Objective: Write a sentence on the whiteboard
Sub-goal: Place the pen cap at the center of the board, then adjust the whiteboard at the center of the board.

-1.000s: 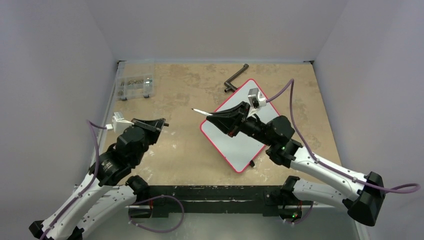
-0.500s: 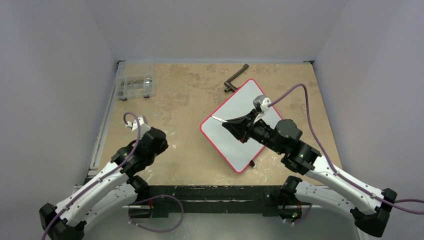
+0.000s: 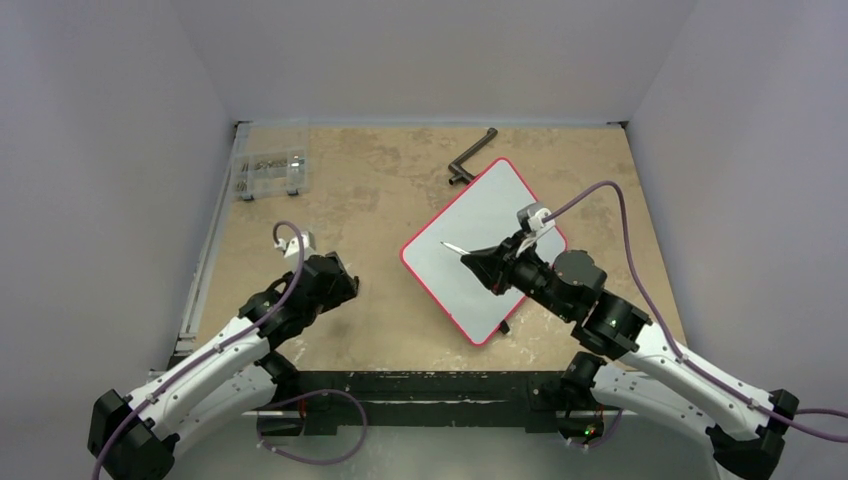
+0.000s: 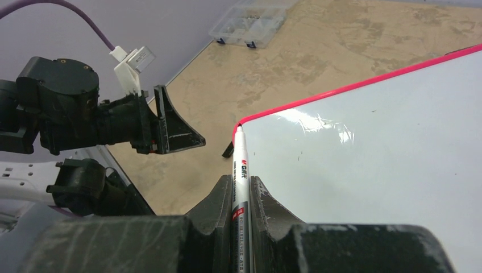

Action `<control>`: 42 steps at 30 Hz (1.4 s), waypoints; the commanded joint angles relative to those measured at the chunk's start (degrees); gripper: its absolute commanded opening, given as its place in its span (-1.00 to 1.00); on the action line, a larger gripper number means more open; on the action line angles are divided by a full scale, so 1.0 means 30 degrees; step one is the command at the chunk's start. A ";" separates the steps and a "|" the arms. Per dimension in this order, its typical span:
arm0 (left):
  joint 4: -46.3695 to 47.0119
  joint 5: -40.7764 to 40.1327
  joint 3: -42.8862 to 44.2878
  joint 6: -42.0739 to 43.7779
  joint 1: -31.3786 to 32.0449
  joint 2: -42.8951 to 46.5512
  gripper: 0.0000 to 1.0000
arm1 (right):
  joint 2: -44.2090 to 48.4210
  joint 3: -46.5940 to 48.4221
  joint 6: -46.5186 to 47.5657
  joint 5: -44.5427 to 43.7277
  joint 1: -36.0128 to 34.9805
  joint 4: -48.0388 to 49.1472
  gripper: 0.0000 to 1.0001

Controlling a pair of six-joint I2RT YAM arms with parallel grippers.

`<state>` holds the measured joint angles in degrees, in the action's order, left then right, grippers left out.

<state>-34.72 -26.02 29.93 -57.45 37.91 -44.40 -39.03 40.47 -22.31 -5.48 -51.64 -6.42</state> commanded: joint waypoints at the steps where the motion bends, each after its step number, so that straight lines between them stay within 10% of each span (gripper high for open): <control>1: 0.2982 0.2288 -0.0480 0.2408 -0.0095 0.0658 0.38 | 0.0685 -0.0232 -0.0258 -0.0725 0.0030 0.0468 -1.00; 14: 0.9115 1.0242 -0.1697 0.6601 -0.0049 0.0884 0.44 | 0.1013 0.0375 0.0646 -0.3275 0.0044 -0.1215 -1.00; 37: 0.2167 1.6149 1.5112 1.4786 -0.1780 -1.0701 0.45 | 0.1870 -0.0763 -0.0424 -0.4241 0.0029 -0.2800 -1.00; 42: 0.2568 1.7341 1.5313 1.4937 -0.2658 -1.1853 0.79 | 0.2356 -0.1299 -0.0692 -0.3942 0.0022 -0.2742 -1.00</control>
<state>-25.98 20.93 74.24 -15.22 31.97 -78.50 -33.39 37.41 -23.03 -17.06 -51.64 -15.90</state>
